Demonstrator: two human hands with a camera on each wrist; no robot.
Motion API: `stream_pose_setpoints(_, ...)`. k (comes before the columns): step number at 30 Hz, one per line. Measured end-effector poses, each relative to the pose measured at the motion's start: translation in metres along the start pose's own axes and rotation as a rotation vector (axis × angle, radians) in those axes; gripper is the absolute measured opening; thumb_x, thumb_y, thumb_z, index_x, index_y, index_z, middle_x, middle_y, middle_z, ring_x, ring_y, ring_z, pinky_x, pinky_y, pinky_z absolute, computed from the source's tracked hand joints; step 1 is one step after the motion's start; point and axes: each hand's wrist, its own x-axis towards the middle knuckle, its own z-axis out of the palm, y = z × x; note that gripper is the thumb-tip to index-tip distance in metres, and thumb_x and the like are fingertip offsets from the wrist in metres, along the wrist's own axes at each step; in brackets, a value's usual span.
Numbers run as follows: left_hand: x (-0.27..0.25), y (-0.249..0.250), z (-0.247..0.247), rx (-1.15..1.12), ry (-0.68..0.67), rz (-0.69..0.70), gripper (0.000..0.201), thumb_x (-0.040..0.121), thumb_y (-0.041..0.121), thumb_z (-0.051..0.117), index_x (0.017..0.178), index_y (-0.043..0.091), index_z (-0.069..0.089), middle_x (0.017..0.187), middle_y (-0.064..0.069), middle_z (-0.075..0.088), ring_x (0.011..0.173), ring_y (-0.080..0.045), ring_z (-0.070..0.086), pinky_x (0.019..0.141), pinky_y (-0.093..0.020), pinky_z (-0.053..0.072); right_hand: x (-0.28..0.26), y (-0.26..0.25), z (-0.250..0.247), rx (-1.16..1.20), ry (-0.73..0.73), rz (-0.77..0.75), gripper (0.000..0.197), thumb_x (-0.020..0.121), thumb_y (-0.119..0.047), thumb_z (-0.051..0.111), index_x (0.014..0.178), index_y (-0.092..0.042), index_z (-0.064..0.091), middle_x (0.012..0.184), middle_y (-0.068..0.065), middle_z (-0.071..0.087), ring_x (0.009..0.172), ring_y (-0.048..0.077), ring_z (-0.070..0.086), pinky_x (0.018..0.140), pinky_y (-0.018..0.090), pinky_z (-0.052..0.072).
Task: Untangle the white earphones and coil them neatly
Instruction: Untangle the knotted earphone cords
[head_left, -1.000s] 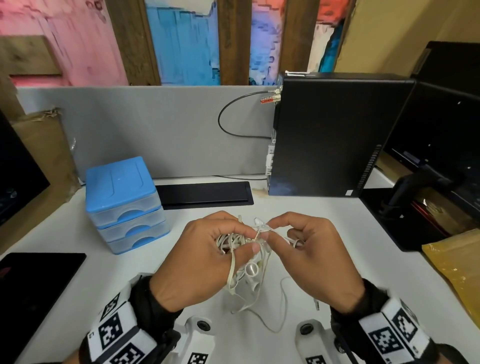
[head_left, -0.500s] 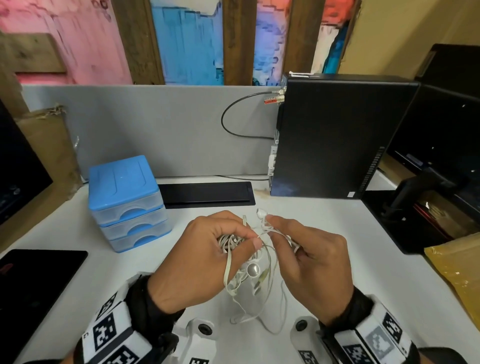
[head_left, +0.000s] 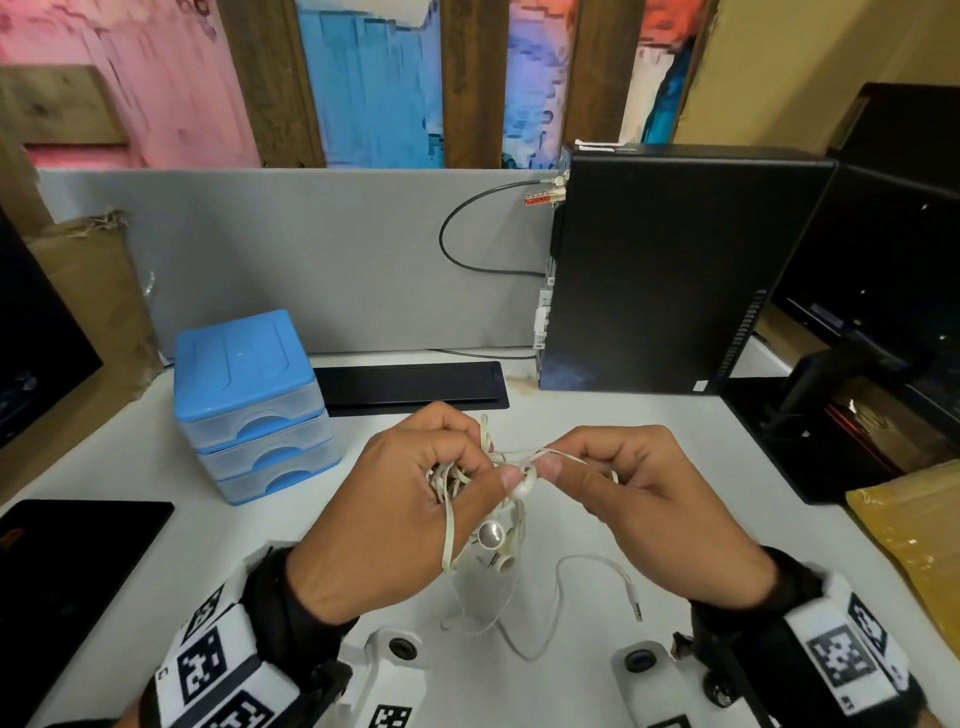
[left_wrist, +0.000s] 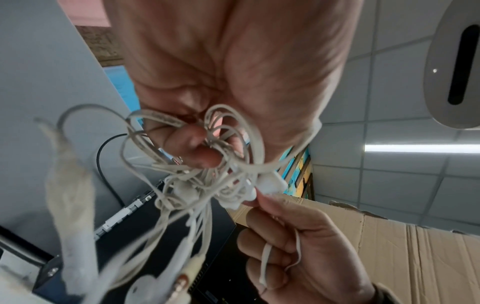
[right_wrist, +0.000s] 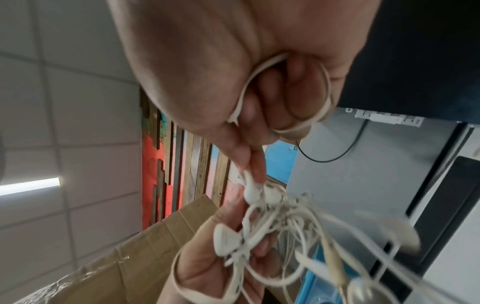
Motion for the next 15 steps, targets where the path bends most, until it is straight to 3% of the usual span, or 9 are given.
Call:
stream_pose_setpoints(2,0.000,-0.002,0.000,-0.016,-0.001,0.013,0.019,0.083,0.039,0.073,0.071,0.024,0.073,0.091,0.008,0.060,0.081,-0.016,0.065,0.071,-0.027,0.054,-0.001,-0.001,-0.004,-0.016,-0.071,0.029,0.022,0.095,-0.020,0.060,0.089,-0.008,0.078,0.052,-0.015,0.045,0.052,0.004,0.036,0.055,0.014,0.033)
stream_pose_setpoints(5,-0.001,-0.003,0.001,-0.063,-0.023,-0.006,0.029,0.076,0.053,0.078,0.076,0.024,0.072,0.093,0.010,0.060,0.074,-0.020,0.068,0.063,-0.040,0.060,-0.002,-0.004,-0.006,-0.013,-0.101,0.056,0.024,0.096,-0.026,0.059,0.092,-0.013,0.078,0.056,-0.002,0.040,0.055,0.011,0.032,0.055,0.022,0.032)
stream_pose_setpoints(8,-0.003,-0.001,0.003,-0.081,0.008,0.012,0.034,0.066,0.053,0.083,0.077,0.025,0.068,0.092,0.008,0.060,0.076,-0.025,0.070,0.054,-0.040,0.060,-0.003,-0.008,-0.005,0.006,-0.111,0.085,0.025,0.097,-0.026,0.058,0.091,-0.013,0.078,0.057,0.000,0.042,0.055,0.012,0.032,0.053,0.023,0.032)
stream_pose_setpoints(11,-0.005,0.003,0.004,-0.201,0.040,0.036,0.027,0.072,0.031,0.087,0.084,0.020,0.065,0.092,-0.001,0.061,0.072,-0.029,0.068,0.046,-0.036,0.057,-0.003,-0.010,-0.008,0.088,-0.182,0.139,0.026,0.100,-0.023,0.057,0.095,-0.005,0.075,0.056,-0.002,0.037,0.053,0.011,0.029,0.051,0.021,0.028)
stream_pose_setpoints(13,-0.005,0.006,0.003,-0.227,0.037,0.042,0.024,0.074,0.028,0.083,0.090,0.022,0.066,0.092,-0.005,0.063,0.074,-0.028,0.068,0.050,-0.032,0.057,-0.004,-0.012,-0.011,0.160,-0.230,0.174,0.025,0.098,-0.019,0.055,0.100,-0.005,0.075,0.054,-0.005,0.034,0.052,0.010,0.026,0.049,0.019,0.026)
stream_pose_setpoints(15,-0.005,0.008,0.003,-0.201,0.017,0.048,0.021,0.078,0.034,0.080,0.095,0.029,0.069,0.095,0.000,0.064,0.081,-0.026,0.067,0.058,-0.030,0.057,-0.004,-0.015,-0.012,0.180,-0.254,0.192,0.023,0.100,-0.016,0.055,0.102,-0.005,0.075,0.053,-0.006,0.034,0.051,0.010,0.026,0.048,0.018,0.026)
